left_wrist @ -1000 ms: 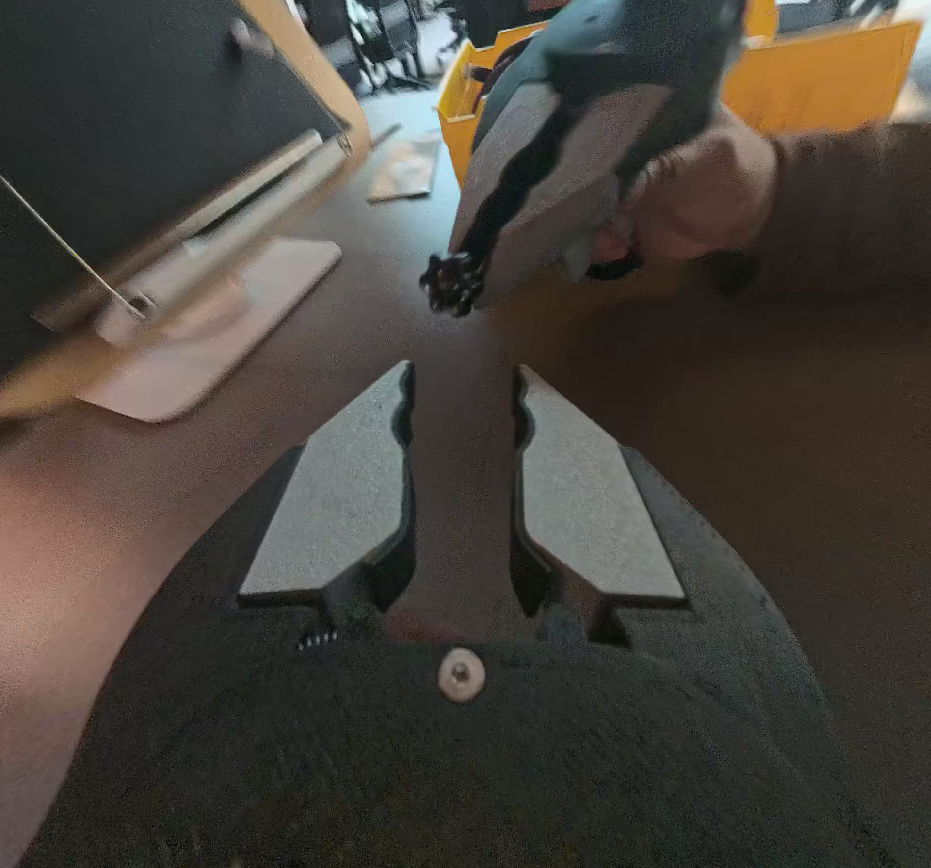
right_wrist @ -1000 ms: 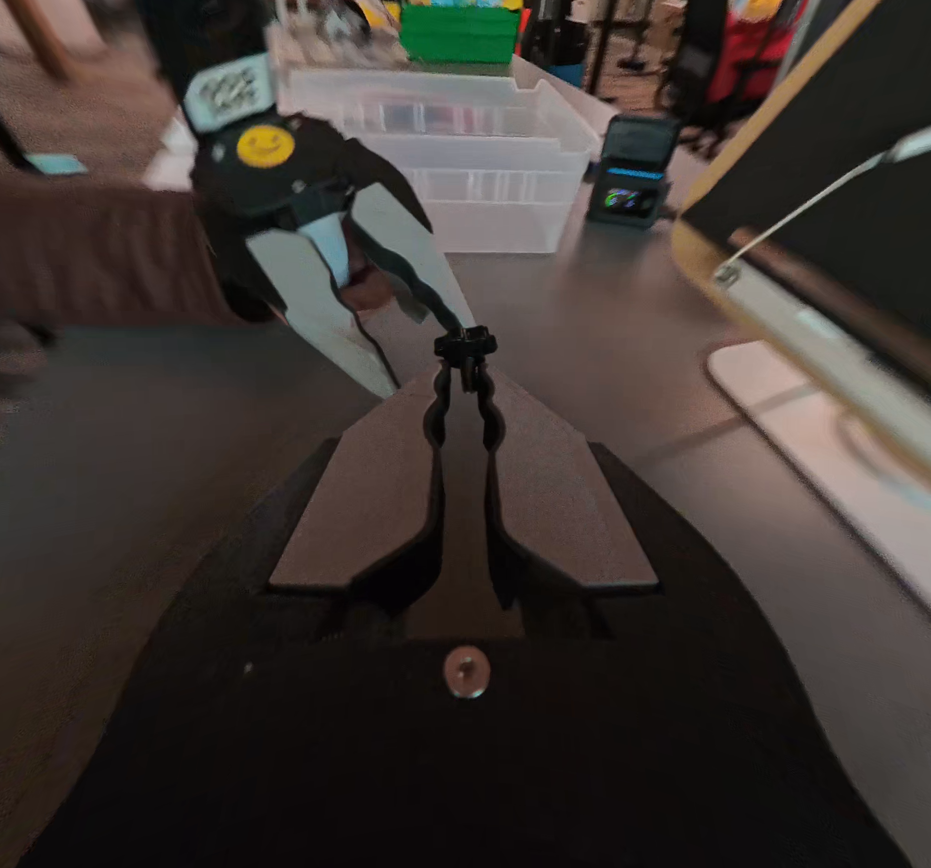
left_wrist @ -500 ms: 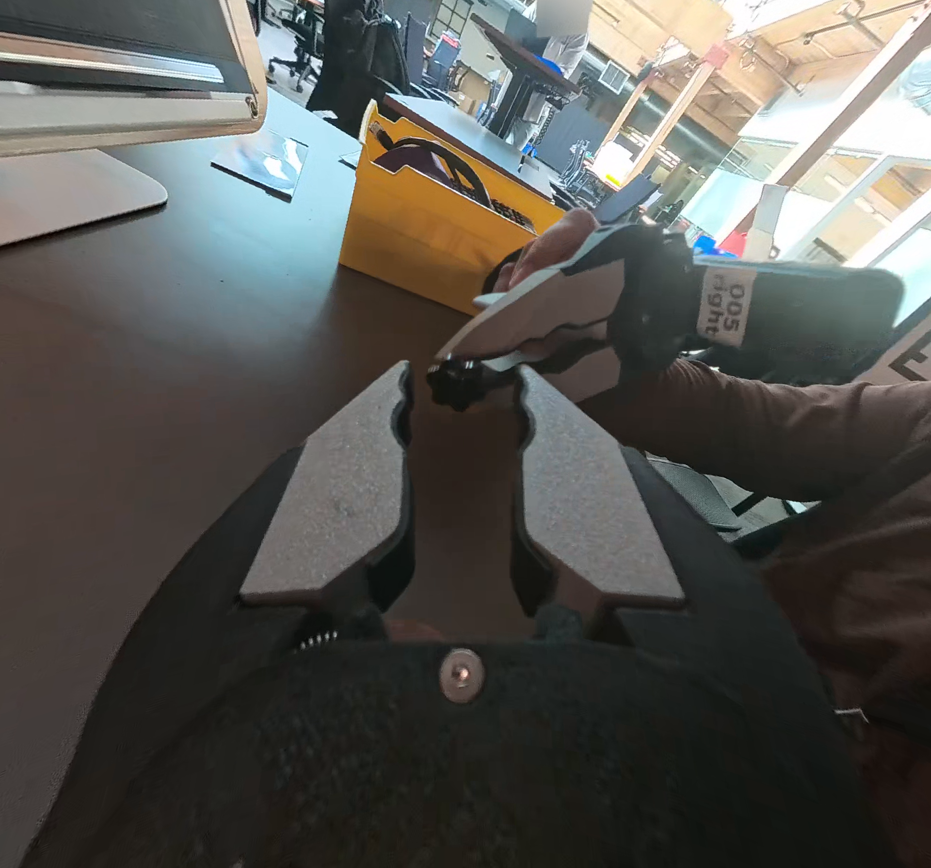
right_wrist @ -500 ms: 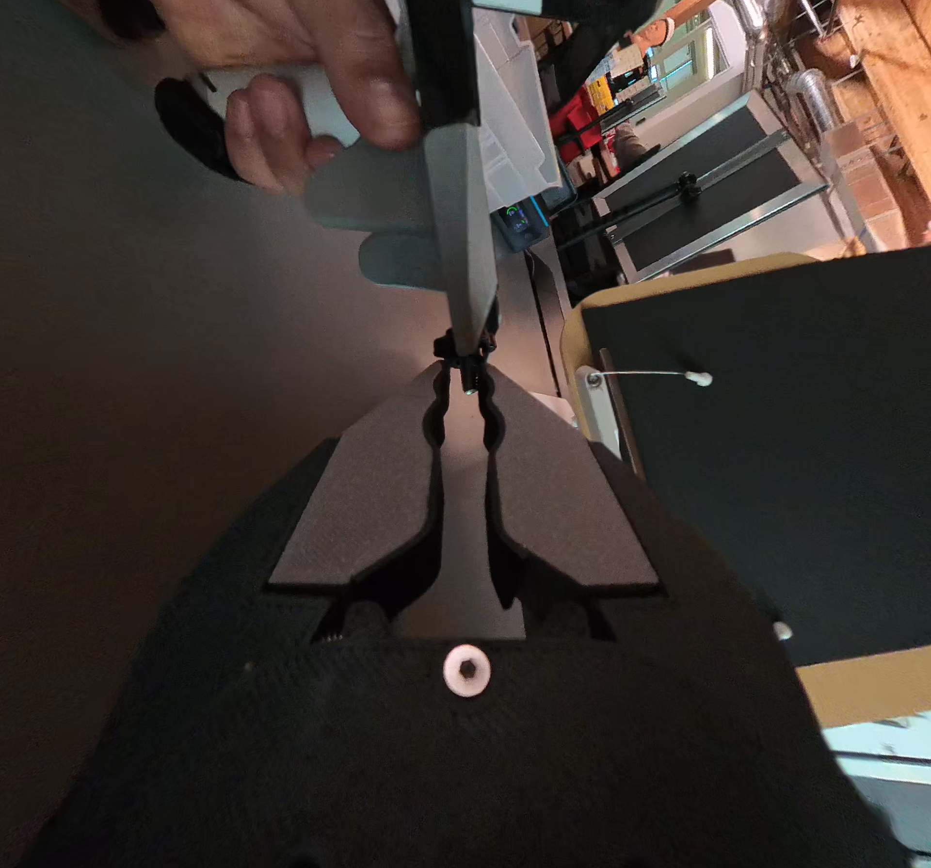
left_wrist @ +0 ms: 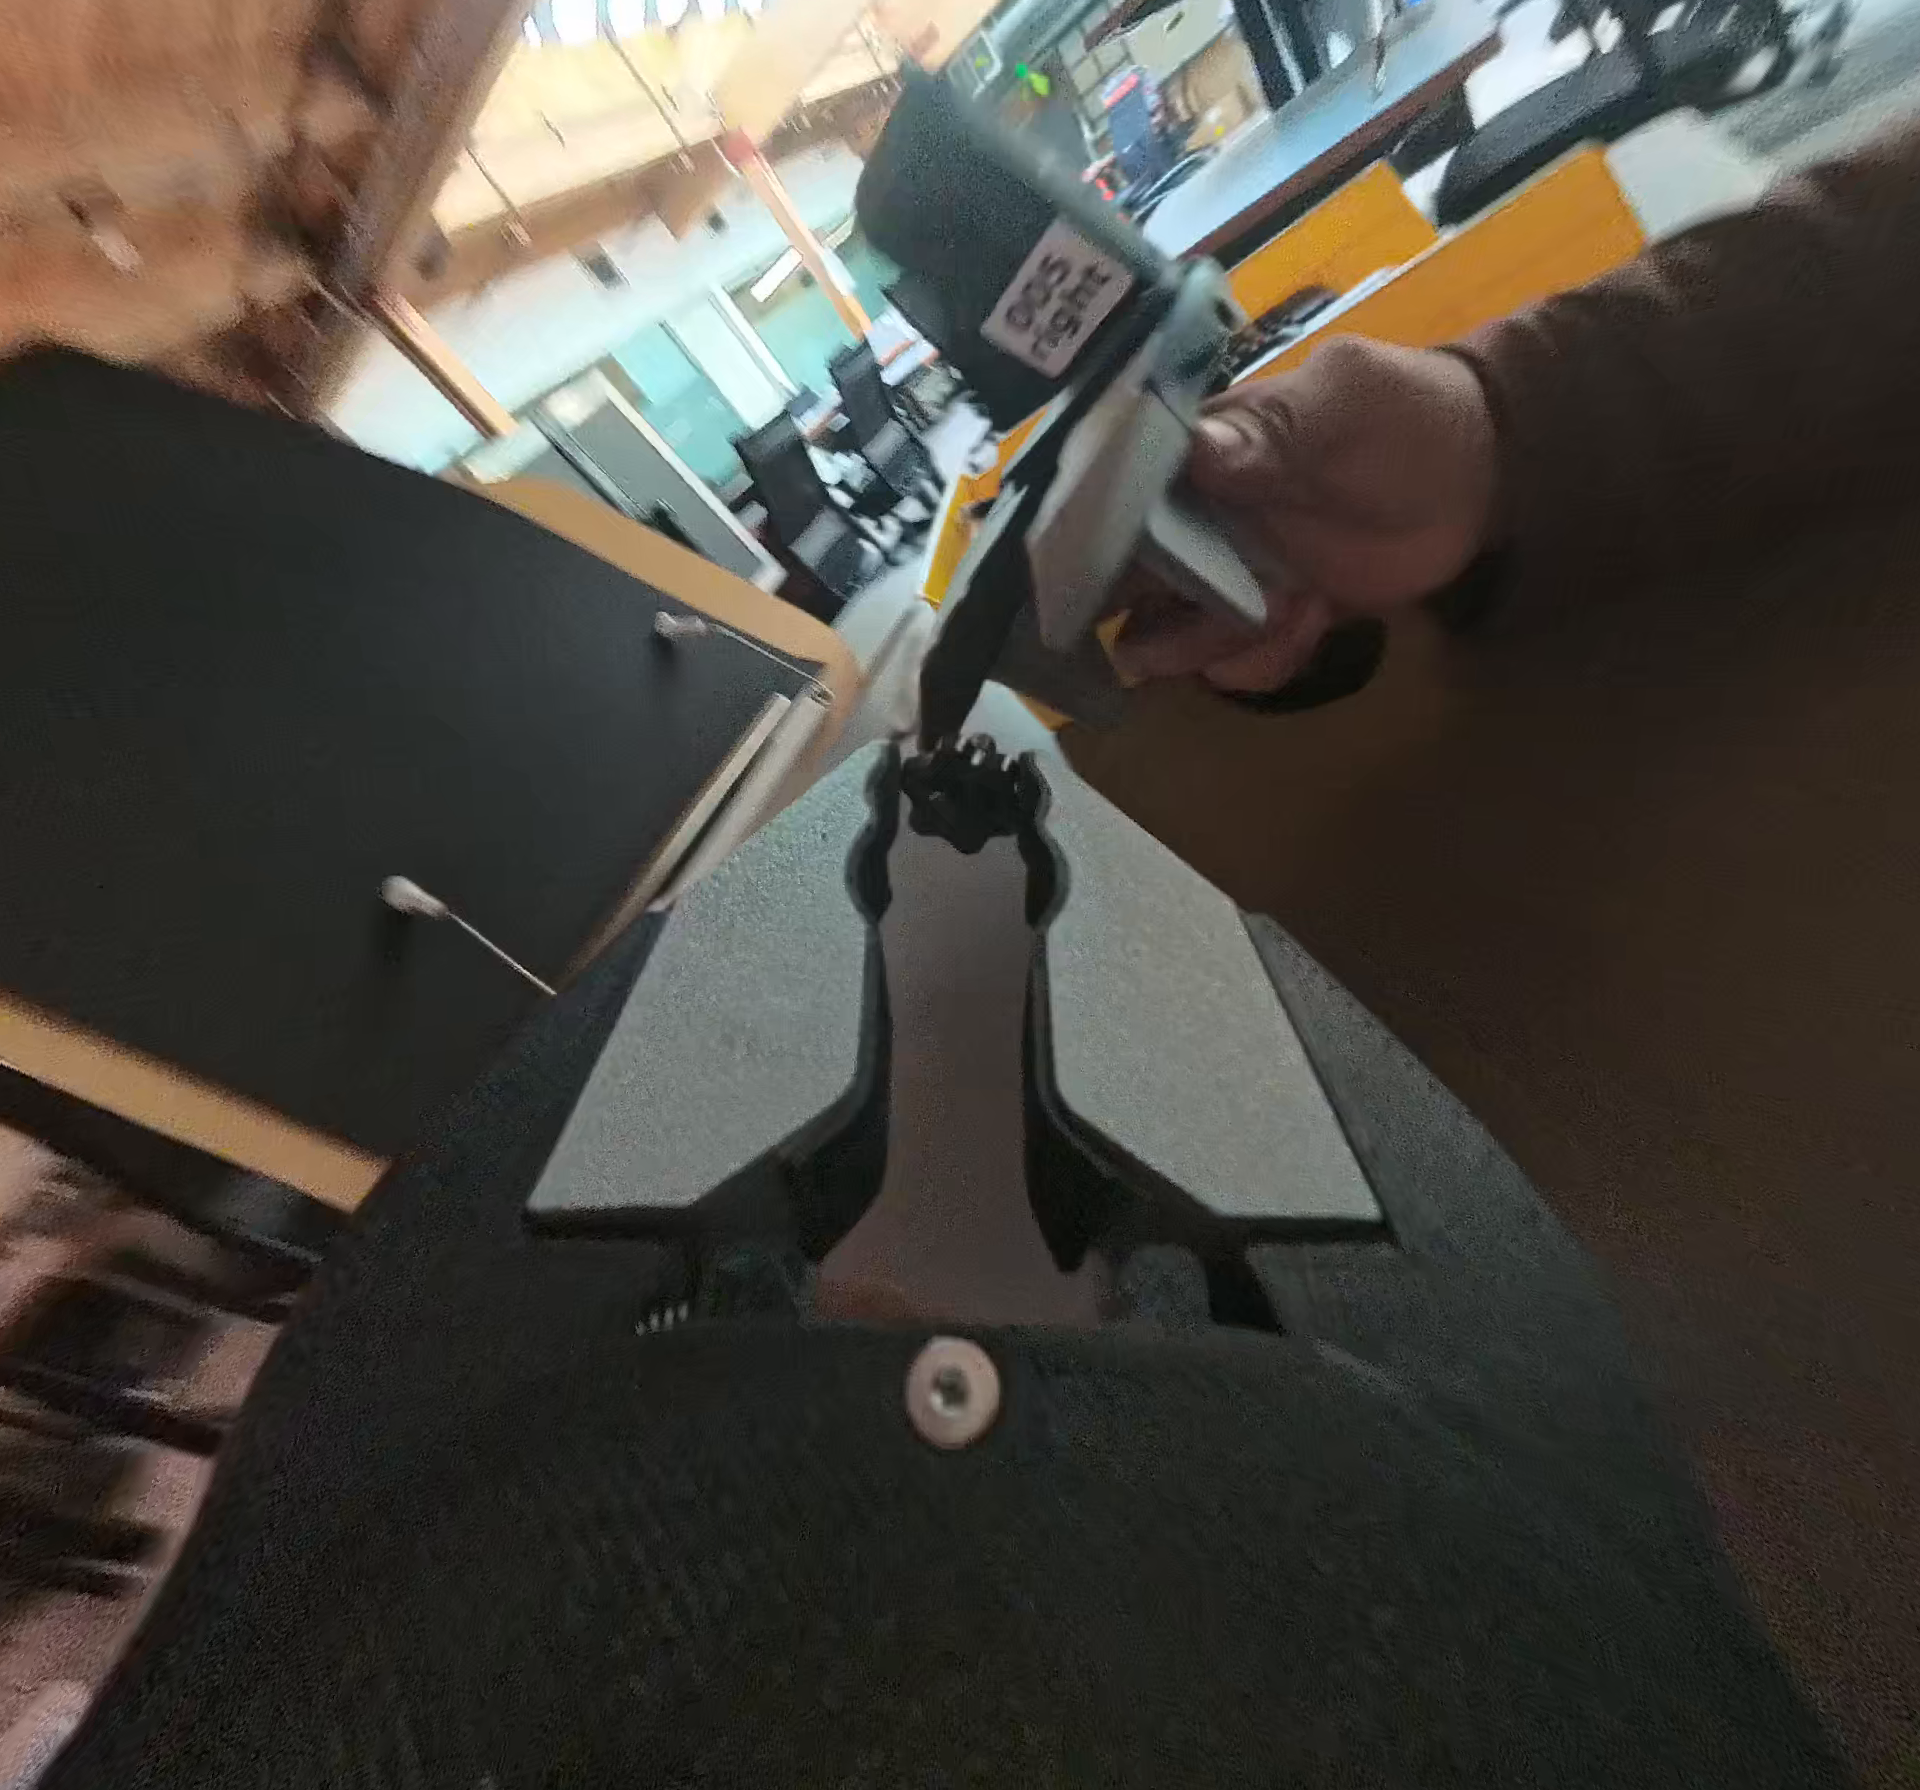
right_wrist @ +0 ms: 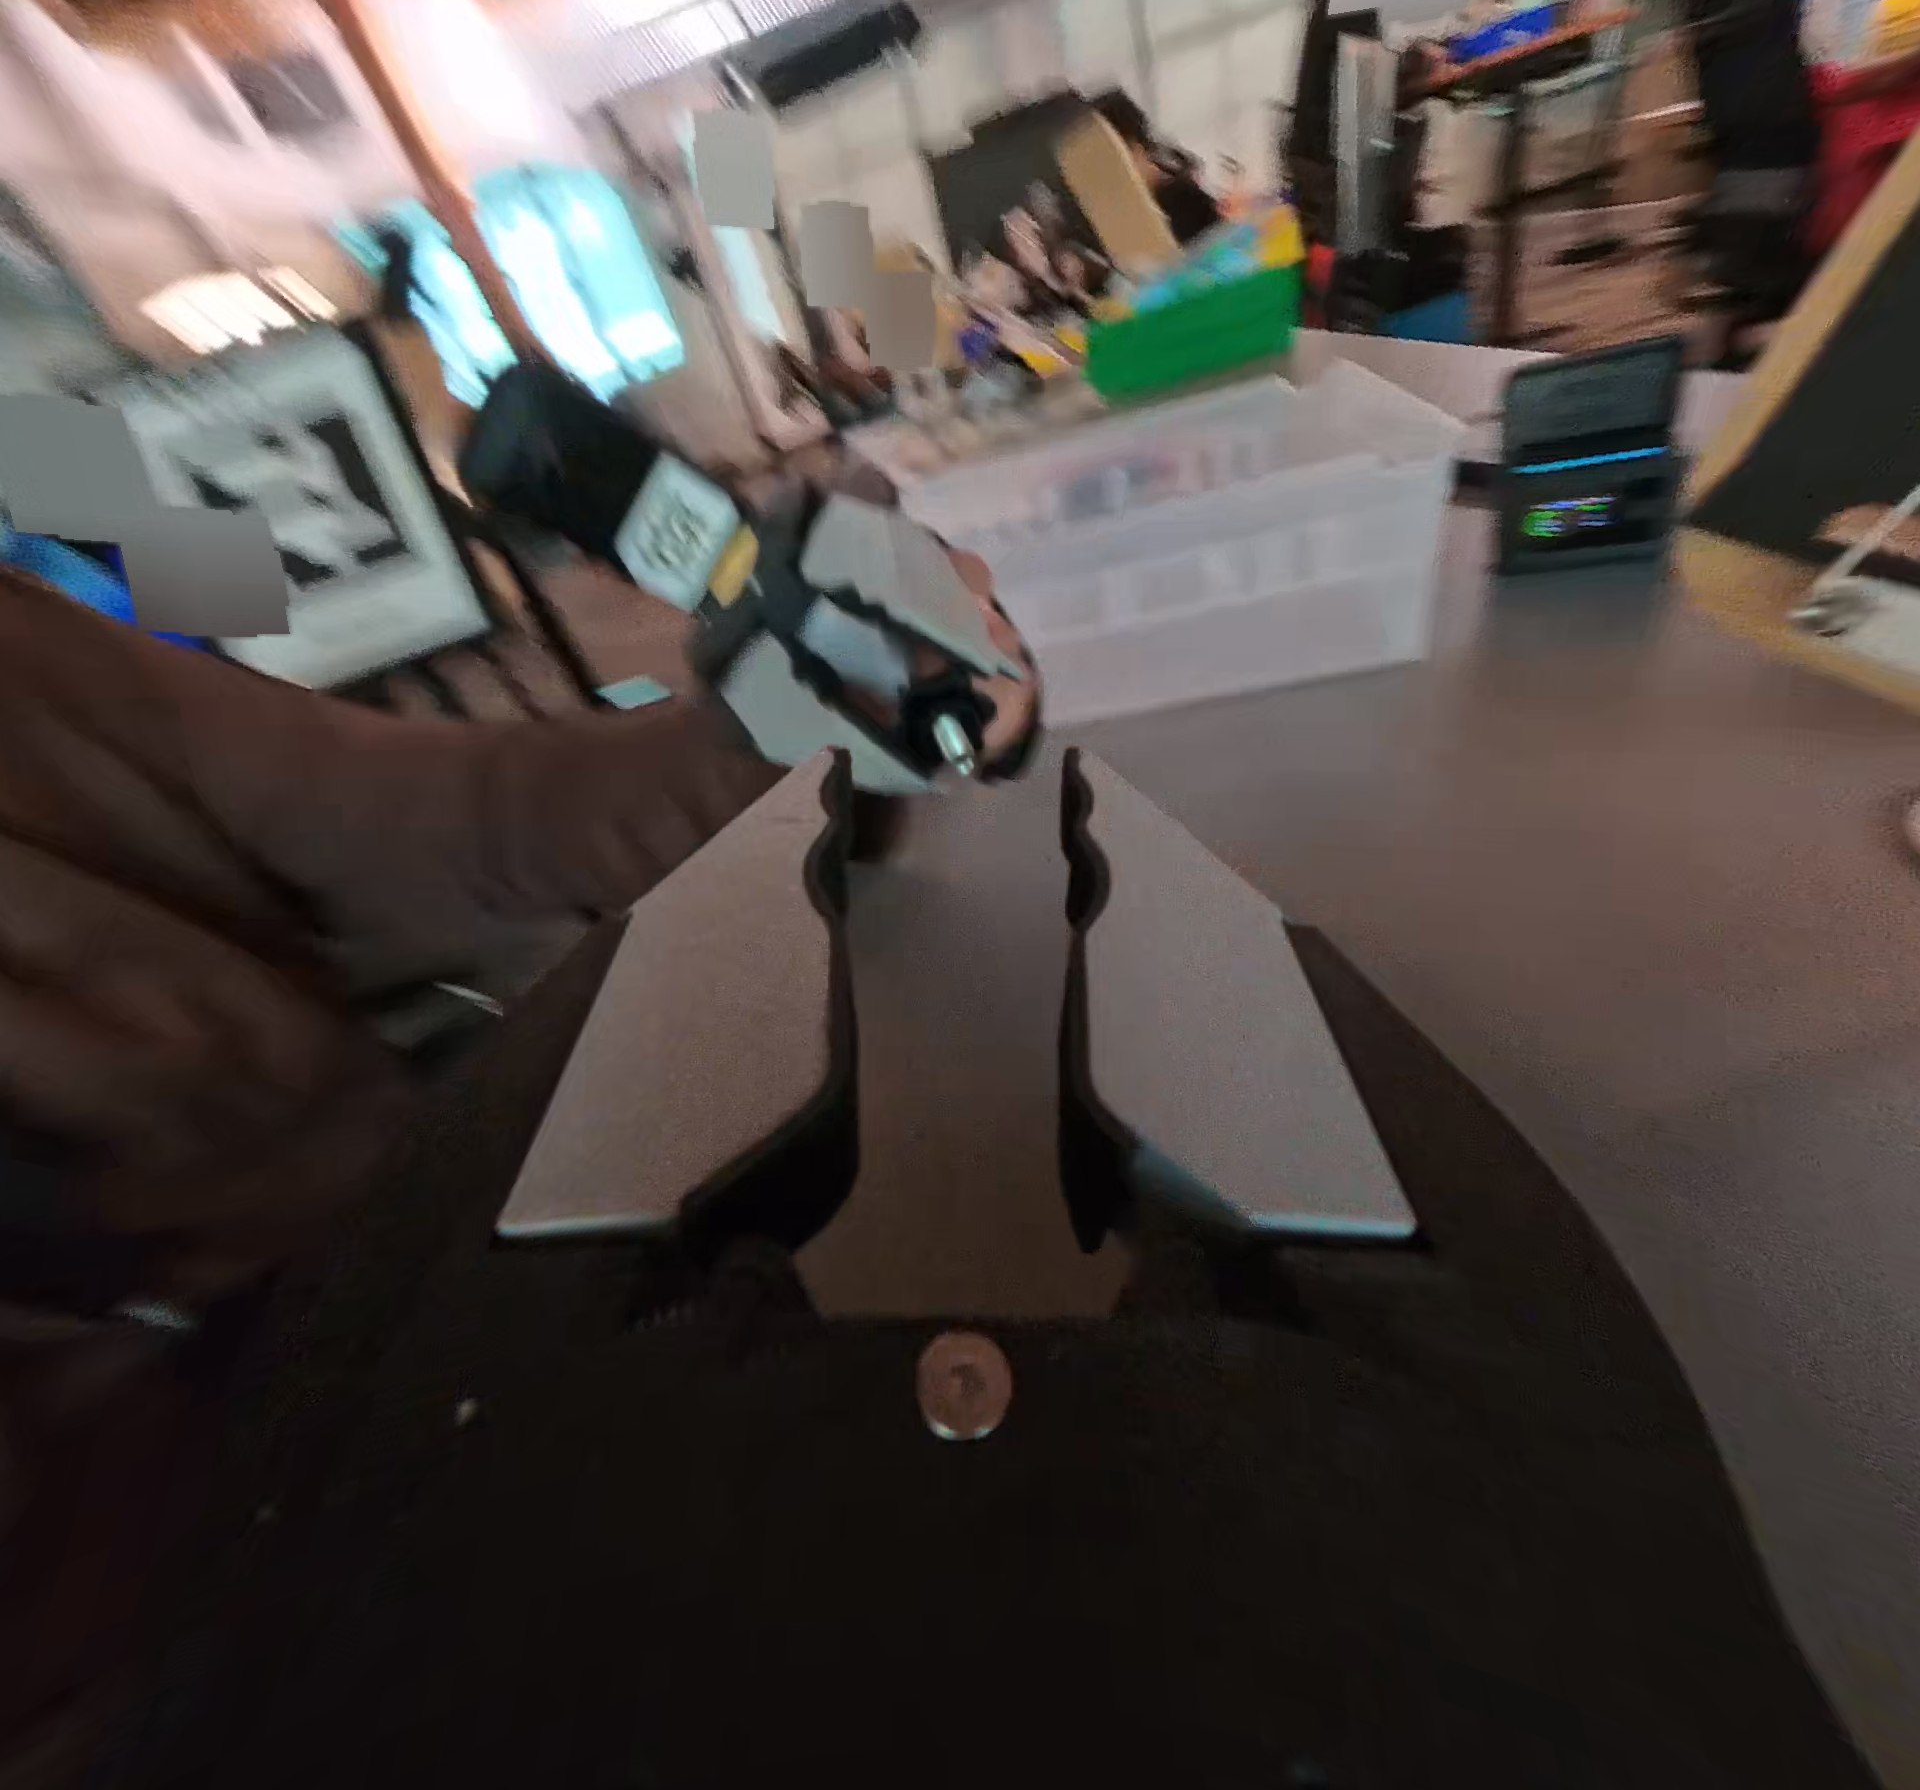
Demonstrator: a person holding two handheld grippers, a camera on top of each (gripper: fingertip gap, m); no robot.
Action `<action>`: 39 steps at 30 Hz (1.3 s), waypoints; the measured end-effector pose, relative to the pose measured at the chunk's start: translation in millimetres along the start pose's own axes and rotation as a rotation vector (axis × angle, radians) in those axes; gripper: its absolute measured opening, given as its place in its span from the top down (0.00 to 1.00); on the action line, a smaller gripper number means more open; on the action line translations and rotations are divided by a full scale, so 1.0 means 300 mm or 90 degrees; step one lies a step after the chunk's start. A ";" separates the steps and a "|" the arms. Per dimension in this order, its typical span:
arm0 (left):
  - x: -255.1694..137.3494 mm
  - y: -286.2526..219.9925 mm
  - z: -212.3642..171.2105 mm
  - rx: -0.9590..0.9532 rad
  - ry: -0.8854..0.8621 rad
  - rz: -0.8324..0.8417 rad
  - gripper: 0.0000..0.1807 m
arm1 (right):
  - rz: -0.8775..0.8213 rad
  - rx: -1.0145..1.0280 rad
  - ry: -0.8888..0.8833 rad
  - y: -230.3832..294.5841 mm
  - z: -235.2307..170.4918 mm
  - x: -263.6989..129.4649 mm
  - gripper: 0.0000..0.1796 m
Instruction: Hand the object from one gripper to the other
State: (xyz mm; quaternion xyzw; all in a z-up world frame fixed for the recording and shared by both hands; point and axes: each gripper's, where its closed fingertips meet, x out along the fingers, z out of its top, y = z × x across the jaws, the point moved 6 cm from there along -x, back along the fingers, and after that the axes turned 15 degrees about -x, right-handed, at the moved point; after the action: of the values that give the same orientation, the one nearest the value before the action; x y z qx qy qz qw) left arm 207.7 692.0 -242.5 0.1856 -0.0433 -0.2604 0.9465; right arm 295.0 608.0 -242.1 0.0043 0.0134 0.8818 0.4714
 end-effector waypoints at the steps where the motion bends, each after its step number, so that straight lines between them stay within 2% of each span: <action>1: 0.004 -0.013 0.002 0.051 -0.008 0.011 0.90 | 0.026 0.046 -0.034 -0.005 0.007 -0.010 0.79; 4: 0.017 -0.042 -0.007 0.138 -0.004 0.021 0.89 | 0.052 0.111 -0.023 -0.012 -0.018 -0.005 0.76; 7: 0.026 -0.055 -0.011 0.190 0.001 0.037 0.89 | 0.097 0.149 -0.011 0.011 -0.035 0.032 0.77; 10: 0.033 -0.068 -0.020 0.226 0.012 0.041 0.89 | 0.098 0.143 0.001 0.016 -0.047 0.056 0.87; 13: 0.037 -0.071 -0.028 0.234 0.022 0.047 0.90 | 0.103 0.156 0.023 0.014 -0.065 0.061 0.88; 16: 0.038 -0.066 -0.031 0.192 0.026 0.060 0.90 | 0.083 0.114 0.037 0.011 -0.059 0.058 0.89; 18: 0.034 -0.048 -0.032 0.119 0.020 0.072 0.88 | 0.040 0.062 0.039 -0.001 -0.044 0.044 0.88; 21: 0.025 0.007 -0.037 -0.099 0.026 0.047 0.81 | -0.054 -0.090 0.083 -0.008 -0.023 0.018 0.89; 26: 0.007 0.057 -0.062 -0.543 0.032 -0.143 0.84 | -0.151 -0.390 0.188 0.044 -0.011 0.034 0.89; 29: 0.012 0.057 -0.091 -0.715 0.048 -0.232 0.77 | -0.190 -0.511 0.247 0.063 -0.034 0.063 0.89; 30: 0.015 0.052 -0.096 -0.751 0.052 -0.257 0.73 | -0.188 -0.533 0.262 0.070 -0.045 0.074 0.89; 34: 0.030 0.023 -0.114 -0.782 0.084 -0.288 0.73 | -0.200 -0.594 0.282 0.091 -0.059 0.103 0.89; 37: 0.035 0.007 -0.107 -0.738 0.083 -0.288 0.88 | -0.202 -0.601 0.293 0.095 -0.065 0.110 0.89; 39: 0.036 0.008 -0.104 -0.710 0.087 -0.276 0.88 | -0.211 -0.586 0.293 0.095 -0.066 0.107 0.88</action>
State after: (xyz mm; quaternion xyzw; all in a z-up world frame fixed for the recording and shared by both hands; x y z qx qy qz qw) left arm 223.6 698.7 -270.8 -0.3180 0.1995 -0.4184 0.8271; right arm 253.1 618.5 -261.2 -0.3980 -0.2709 0.6887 0.5422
